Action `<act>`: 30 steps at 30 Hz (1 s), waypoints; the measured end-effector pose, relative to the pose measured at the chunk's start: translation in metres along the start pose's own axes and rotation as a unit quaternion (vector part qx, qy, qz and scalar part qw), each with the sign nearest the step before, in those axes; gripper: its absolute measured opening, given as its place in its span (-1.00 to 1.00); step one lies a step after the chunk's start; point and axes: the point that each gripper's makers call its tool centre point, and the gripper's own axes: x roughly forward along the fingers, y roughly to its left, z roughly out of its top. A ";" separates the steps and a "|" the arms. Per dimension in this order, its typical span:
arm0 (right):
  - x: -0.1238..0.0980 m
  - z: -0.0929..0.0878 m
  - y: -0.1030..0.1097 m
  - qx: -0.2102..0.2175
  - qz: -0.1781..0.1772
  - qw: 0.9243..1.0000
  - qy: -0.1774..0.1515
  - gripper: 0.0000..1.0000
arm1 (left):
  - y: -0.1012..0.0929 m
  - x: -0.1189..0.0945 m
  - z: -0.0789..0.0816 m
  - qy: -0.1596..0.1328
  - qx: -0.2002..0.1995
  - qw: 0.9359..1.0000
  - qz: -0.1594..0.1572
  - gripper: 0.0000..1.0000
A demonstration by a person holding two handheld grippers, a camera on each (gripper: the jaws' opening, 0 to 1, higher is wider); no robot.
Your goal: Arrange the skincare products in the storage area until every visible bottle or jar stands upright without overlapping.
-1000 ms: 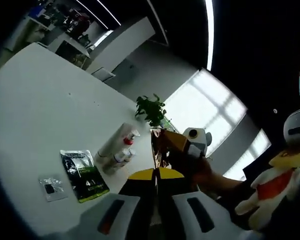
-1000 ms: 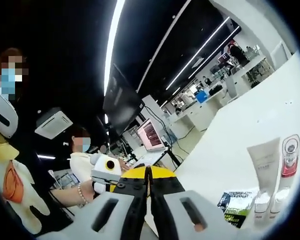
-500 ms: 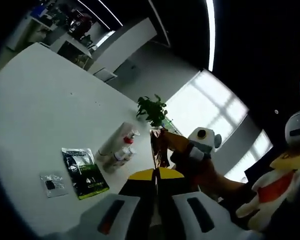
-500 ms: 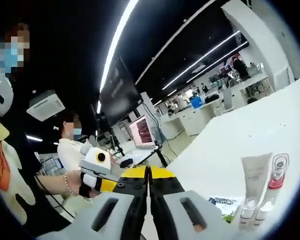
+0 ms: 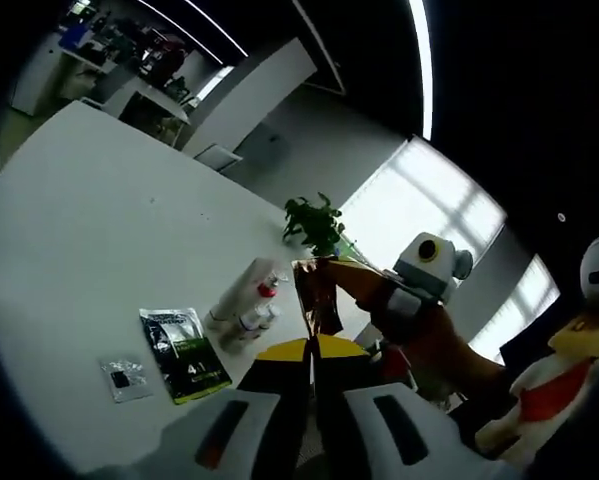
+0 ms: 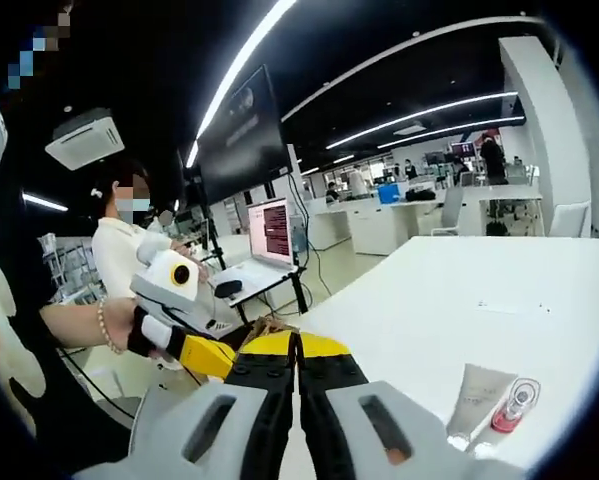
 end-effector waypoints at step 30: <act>0.087 -0.075 -0.054 -0.041 -0.063 0.991 0.108 -0.98 | 0.116 0.005 -0.005 0.021 -0.051 0.991 0.122 -1.00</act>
